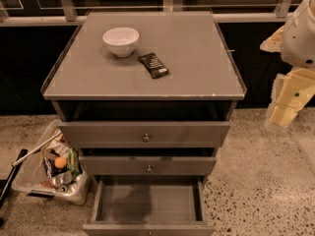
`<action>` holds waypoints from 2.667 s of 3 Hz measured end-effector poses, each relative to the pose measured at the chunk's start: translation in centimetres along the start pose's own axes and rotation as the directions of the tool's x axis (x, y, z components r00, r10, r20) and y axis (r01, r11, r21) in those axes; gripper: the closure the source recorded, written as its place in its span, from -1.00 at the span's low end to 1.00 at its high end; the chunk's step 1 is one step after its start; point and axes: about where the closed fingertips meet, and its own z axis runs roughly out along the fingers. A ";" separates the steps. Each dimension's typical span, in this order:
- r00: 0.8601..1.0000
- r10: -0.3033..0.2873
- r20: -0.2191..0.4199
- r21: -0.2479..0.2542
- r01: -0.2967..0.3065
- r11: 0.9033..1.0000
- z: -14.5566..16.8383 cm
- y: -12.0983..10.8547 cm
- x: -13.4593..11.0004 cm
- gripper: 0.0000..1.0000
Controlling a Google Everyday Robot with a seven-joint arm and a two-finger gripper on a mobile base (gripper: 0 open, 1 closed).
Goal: Close bottom drawer
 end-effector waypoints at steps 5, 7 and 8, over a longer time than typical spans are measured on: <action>0.970 -0.042 0.238 -0.067 0.060 0.996 11.9 7.0 2.1 -0.16; 0.972 -0.053 0.230 -0.072 0.072 0.995 13.3 6.9 2.6 0.77; 0.971 -0.023 0.238 -0.104 0.049 0.993 14.7 7.5 2.5 1.00</action>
Offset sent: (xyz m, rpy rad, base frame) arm -0.0121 0.0092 -0.0331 0.0410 0.0439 0.0400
